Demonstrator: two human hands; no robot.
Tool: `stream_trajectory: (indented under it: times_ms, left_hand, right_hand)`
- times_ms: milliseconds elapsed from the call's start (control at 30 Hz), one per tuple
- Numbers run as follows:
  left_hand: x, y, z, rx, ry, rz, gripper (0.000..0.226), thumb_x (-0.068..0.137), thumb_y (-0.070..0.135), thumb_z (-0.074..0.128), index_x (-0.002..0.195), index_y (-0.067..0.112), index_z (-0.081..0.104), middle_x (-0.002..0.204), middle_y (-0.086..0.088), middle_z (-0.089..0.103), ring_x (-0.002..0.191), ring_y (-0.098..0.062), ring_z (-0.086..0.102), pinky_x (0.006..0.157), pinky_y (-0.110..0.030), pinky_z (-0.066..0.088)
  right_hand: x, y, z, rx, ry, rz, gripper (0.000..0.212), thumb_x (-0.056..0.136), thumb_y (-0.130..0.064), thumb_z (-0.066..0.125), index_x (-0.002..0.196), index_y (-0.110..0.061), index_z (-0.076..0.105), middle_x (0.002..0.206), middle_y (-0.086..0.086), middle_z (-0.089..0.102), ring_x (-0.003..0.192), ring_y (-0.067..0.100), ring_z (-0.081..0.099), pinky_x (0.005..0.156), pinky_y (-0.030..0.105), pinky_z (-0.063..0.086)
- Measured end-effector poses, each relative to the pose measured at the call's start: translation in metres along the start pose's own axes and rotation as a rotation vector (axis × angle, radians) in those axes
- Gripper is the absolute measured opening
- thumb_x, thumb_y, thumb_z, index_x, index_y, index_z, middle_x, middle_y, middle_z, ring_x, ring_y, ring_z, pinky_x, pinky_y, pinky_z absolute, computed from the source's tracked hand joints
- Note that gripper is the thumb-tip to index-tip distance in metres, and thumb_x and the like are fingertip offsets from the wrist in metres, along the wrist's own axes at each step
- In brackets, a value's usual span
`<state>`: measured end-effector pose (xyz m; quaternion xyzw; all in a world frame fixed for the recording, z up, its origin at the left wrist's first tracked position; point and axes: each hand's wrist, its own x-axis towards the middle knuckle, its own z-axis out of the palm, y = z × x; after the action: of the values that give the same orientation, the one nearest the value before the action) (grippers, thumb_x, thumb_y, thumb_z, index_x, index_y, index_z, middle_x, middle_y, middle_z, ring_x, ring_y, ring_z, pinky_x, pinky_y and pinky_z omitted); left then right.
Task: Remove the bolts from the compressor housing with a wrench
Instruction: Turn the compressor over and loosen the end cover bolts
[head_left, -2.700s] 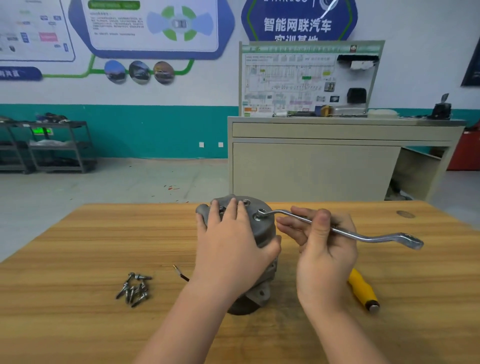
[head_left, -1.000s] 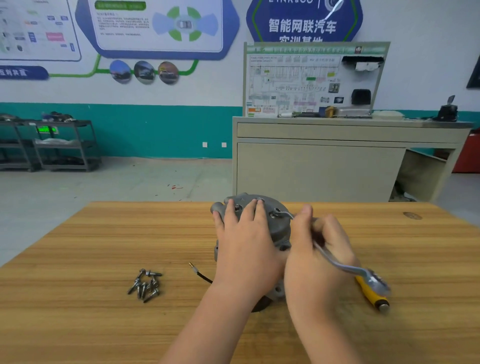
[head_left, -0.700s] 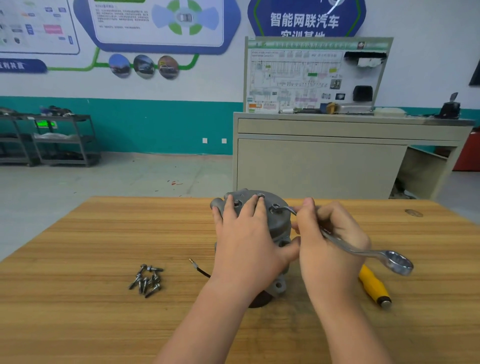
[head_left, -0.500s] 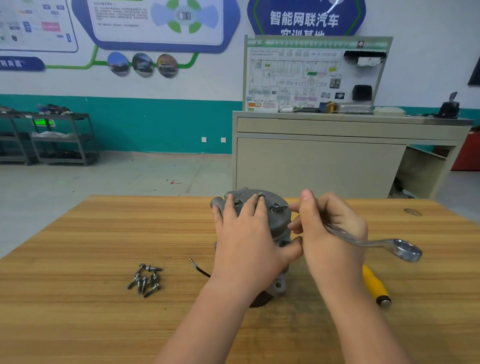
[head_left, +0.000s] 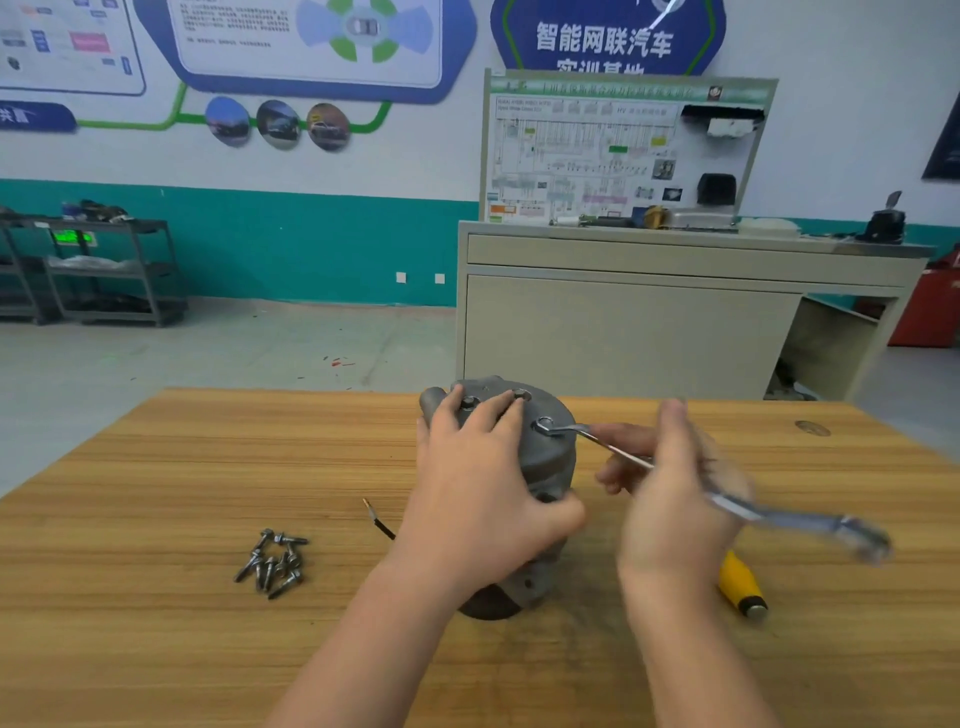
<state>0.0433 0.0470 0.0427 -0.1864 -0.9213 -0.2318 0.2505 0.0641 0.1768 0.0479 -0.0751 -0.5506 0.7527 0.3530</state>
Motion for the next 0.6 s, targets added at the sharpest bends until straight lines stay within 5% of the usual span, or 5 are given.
stream_trajectory:
  times_ms: [133,300,467,600]
  left_hand:
    - [-0.005,-0.019,-0.004,-0.187,0.044,0.086,0.088,0.061,0.061,0.048,0.142,0.027,0.04,0.141,0.022,0.029,0.138,0.0,0.006,0.104,-0.011,0.007]
    - [-0.015,-0.032,0.007,-0.495,0.068,0.079,0.056,0.07,0.05,0.056,0.123,0.038,0.044,0.143,0.028,0.019,0.143,0.0,0.006,0.11,-0.02,0.014]
    - [-0.016,-0.032,0.026,-0.717,0.178,0.004,0.062,0.081,0.056,0.049,0.139,0.042,0.03,0.154,0.029,0.013,0.143,0.004,0.012,0.113,-0.02,0.023]
    - [-0.012,-0.033,0.036,-0.826,0.234,-0.086,0.069,0.081,0.058,0.047,0.143,0.048,0.017,0.155,0.027,0.016,0.144,0.002,0.014,0.119,-0.04,0.02]
  right_hand:
    - [0.037,-0.011,-0.005,0.267,-0.145,0.328,0.042,0.099,-0.022,0.049,0.061,-0.005,0.056,0.061,0.012,0.07,0.036,0.014,0.055,0.037,0.017,0.045]
    - [0.094,-0.008,0.019,-0.046,-0.414,0.616,0.028,0.091,-0.019,0.063,0.066,-0.008,0.056,0.055,0.009,0.068,0.03,0.005,0.05,0.031,0.013,0.04]
    - [0.118,0.006,0.074,-0.65,-0.444,0.364,0.022,0.084,-0.013,0.069,0.068,-0.006,0.056,0.055,0.007,0.057,0.031,0.008,0.043,0.032,0.017,0.033]
    - [0.114,0.003,0.11,-1.232,-0.512,-0.049,0.032,0.082,-0.018,0.065,0.064,-0.01,0.04,0.06,0.005,0.045,0.062,0.026,0.049,0.045,0.025,0.031]
